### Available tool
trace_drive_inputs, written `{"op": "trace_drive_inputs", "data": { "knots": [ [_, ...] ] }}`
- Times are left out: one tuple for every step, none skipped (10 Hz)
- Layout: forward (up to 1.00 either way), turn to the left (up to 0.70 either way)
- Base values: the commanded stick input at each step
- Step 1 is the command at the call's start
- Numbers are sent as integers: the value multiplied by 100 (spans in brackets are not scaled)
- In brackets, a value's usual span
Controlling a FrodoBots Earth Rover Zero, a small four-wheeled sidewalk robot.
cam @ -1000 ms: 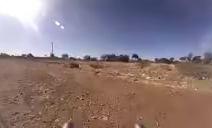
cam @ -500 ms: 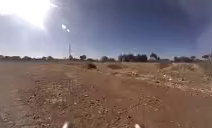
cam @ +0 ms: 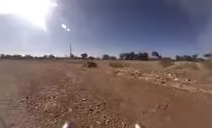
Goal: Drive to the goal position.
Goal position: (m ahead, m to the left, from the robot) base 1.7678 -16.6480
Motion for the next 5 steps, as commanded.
{"op": "trace_drive_inputs", "data": {
  "knots": [
    [50,0],
    [50,0],
    [50,0],
    [50,0],
    [50,0]
  ]
}}
